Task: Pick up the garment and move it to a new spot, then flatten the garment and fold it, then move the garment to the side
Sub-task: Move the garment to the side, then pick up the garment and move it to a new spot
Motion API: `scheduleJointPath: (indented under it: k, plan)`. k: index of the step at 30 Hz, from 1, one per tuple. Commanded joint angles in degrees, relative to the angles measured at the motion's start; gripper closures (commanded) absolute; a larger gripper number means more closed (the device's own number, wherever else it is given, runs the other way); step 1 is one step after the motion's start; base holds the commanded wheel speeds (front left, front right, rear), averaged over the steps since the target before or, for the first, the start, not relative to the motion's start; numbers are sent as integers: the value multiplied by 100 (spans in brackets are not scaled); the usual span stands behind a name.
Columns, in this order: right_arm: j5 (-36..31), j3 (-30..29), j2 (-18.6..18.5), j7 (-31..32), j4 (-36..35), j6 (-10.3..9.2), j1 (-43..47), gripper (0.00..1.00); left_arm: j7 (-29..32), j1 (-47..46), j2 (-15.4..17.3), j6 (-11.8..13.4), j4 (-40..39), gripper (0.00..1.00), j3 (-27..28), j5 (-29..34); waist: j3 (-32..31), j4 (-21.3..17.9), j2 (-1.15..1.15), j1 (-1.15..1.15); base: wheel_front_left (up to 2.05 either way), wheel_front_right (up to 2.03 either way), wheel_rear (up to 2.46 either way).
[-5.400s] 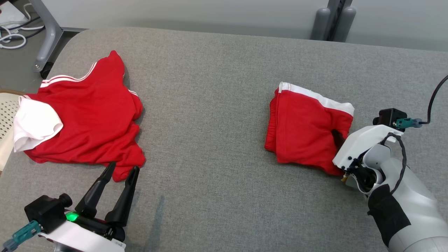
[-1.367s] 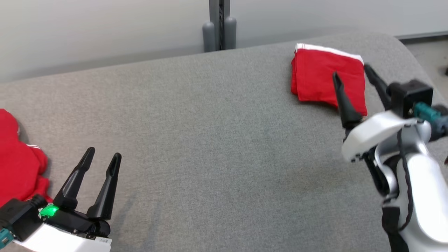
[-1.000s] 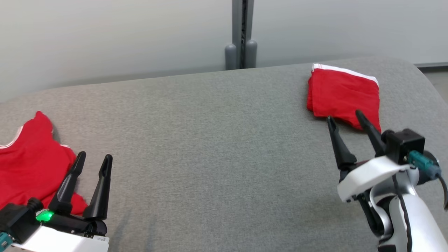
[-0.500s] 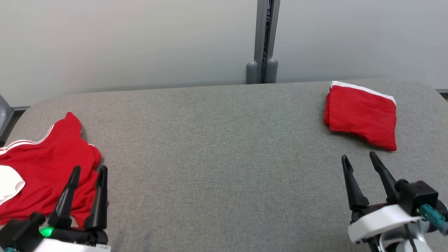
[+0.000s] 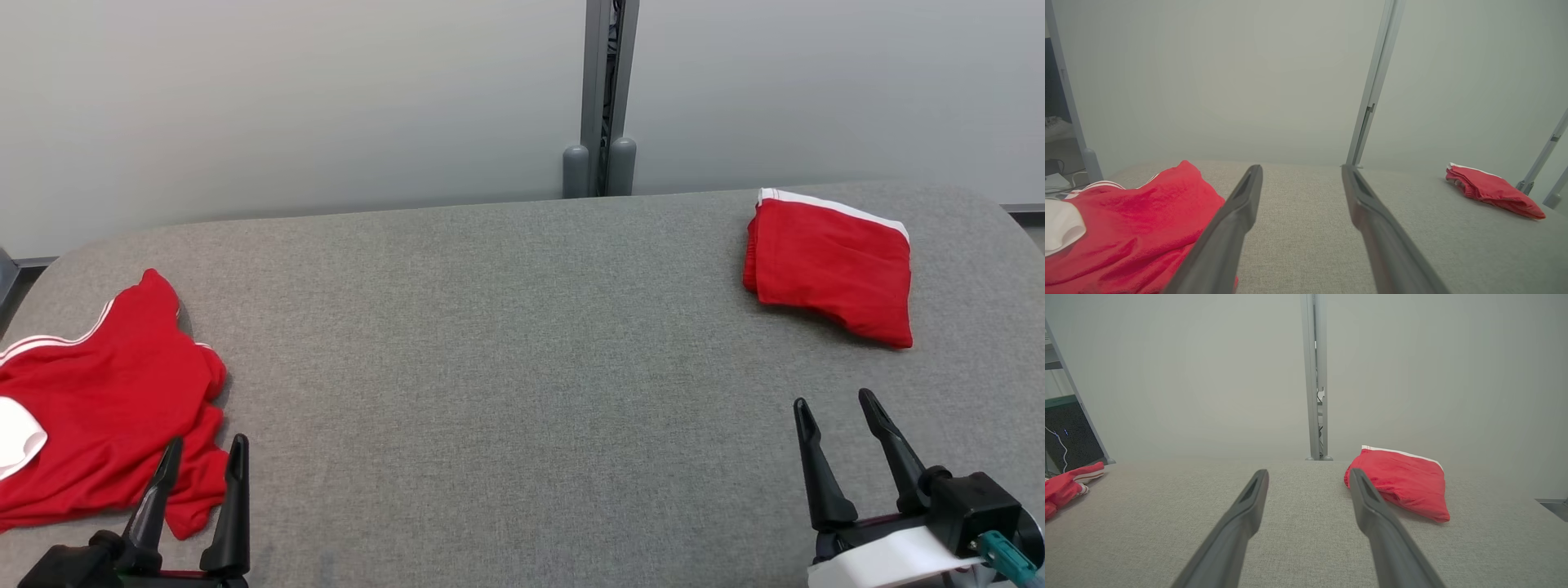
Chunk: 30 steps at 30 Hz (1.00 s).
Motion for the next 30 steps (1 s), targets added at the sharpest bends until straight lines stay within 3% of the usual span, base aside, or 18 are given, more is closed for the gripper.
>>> scheduleJointPath:
  k: [1,22,30]
  plan:
    - [24,34,-38,-69,-10,-1,60,0,-4,68,-21,-36,3,0,-9,58,10,-9,0,0,0,0,0]
    - [142,104,-38,-153,144,-1,-34,0,-4,-74,71,-27,-7,0,-149,49,27,11,0,0,0,0,0]
    - [253,187,-38,-155,228,-1,-92,0,-4,-165,90,-28,122,0,-187,-58,-6,304,0,0,0,0,0]
